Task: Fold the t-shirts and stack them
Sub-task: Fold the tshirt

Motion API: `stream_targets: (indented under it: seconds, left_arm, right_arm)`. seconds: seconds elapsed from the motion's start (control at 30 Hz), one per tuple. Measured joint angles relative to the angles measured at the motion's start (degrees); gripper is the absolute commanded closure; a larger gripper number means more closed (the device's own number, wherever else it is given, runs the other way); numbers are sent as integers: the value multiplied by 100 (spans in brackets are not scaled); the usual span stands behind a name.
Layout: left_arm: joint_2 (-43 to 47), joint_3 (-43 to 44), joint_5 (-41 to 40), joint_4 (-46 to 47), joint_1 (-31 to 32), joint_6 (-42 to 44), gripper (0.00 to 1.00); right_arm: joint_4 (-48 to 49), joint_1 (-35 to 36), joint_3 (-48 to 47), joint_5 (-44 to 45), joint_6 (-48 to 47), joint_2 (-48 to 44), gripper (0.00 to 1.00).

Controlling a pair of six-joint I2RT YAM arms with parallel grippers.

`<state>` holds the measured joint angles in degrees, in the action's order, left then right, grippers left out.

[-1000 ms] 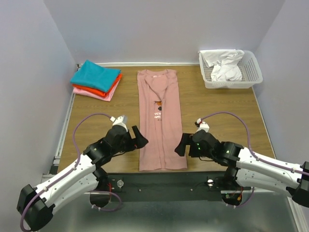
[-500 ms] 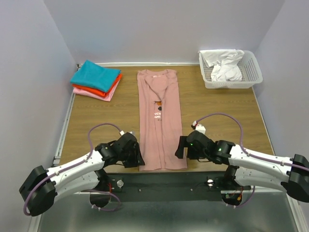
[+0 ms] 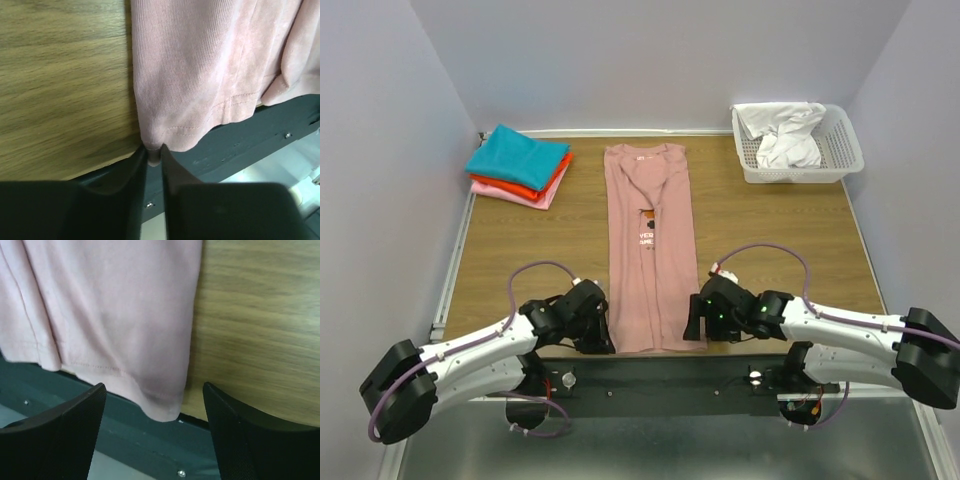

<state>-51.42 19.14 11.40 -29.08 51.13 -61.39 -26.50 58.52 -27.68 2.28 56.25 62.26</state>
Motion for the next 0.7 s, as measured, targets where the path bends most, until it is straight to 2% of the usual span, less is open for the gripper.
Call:
stream_targets:
  seconds: [0.03,0.07,0.1,0.23,0.27,0.33,0.43,0.7]
  left_arm:
    - [17,0,0,9,0,0,87]
    - [35,-11,2,42,0,2,88]
    - [46,-24,7,68,0,15,90]
    - [17,-129,76,317,0,7,100]
    - [-4,-142,101,372,0,9,100]
    - [-20,-142,129,452,0,11,100]
    - [11,-142,131,542,0,4,100]
    - [496,0,-4,610,0,-42,100]
  right_arm:
    - [33,-2,2,-79,11,7,30]
    - [31,-4,4,-144,26,24,33]
    - [31,-2,22,-201,59,63,43]
    - [26,-4,26,-260,85,201,57]
    - [35,-9,22,-273,81,236,60]
    - [61,-13,15,-337,92,328,76]
    - [116,-15,7,-437,76,476,90]
    - [57,-13,-70,-286,-63,317,99]
